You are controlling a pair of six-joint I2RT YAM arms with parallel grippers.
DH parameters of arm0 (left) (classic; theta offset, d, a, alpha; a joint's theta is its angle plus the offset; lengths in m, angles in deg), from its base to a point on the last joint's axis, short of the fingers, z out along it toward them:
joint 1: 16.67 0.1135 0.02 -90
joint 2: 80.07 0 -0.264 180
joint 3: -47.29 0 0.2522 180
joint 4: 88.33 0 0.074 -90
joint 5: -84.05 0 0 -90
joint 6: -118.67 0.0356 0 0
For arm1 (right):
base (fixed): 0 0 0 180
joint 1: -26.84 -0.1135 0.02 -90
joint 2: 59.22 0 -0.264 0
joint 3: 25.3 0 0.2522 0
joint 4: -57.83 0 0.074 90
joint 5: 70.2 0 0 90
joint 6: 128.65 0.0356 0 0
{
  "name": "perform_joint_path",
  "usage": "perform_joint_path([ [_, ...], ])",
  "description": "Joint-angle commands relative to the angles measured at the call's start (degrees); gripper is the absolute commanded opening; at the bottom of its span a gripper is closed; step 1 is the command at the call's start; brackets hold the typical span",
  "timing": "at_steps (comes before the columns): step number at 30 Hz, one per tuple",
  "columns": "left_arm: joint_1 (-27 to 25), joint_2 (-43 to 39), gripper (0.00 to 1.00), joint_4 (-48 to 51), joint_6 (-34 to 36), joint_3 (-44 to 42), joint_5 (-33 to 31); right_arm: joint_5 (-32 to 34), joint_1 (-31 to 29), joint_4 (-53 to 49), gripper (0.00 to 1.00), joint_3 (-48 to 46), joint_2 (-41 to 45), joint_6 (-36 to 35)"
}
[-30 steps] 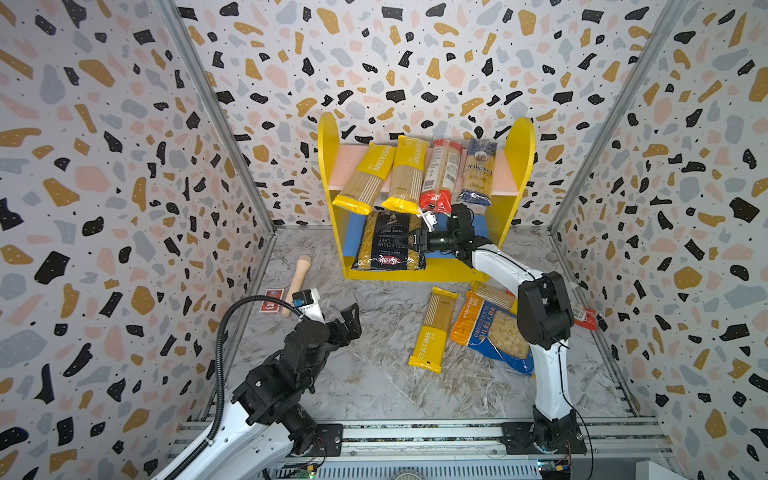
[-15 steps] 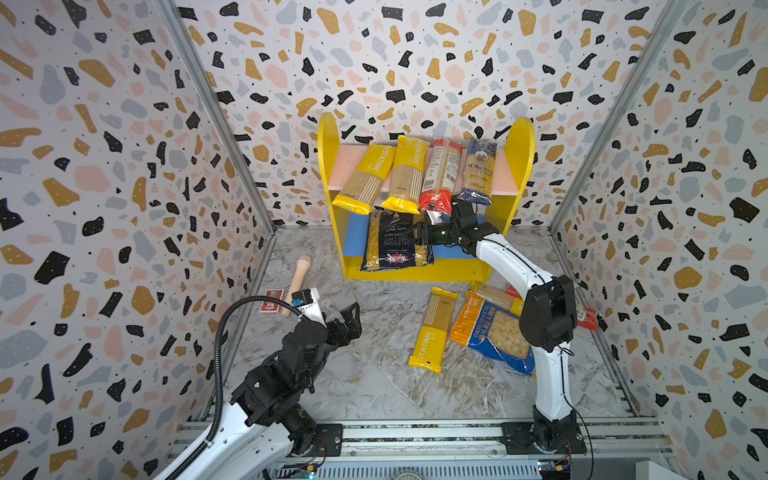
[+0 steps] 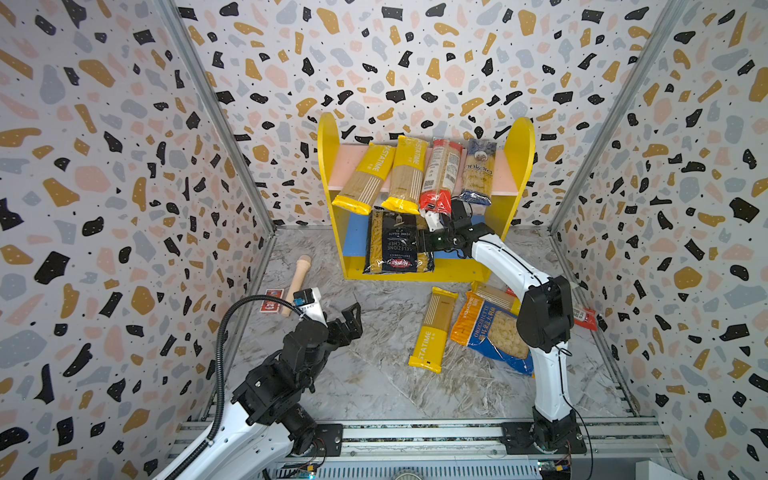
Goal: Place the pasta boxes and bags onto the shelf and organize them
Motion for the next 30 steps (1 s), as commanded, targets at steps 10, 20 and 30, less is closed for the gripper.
perform_joint_path([
  [10, 0.4, -1.0, 0.99, -1.2, 0.8, 2.0, 0.0, -2.9, 0.6, 8.2, 0.59, -5.6, 7.1, -0.7],
  [20, 0.4, -1.5, 0.99, -0.2, 0.9, 2.7, -0.8, -8.3, 1.5, 11.9, 0.39, -2.7, 5.1, 2.1],
  [30, 0.5, -2.1, 1.0, 0.9, 1.6, 3.4, -1.9, -9.5, 0.2, 8.9, 0.38, 10.1, -3.2, 3.1],
])
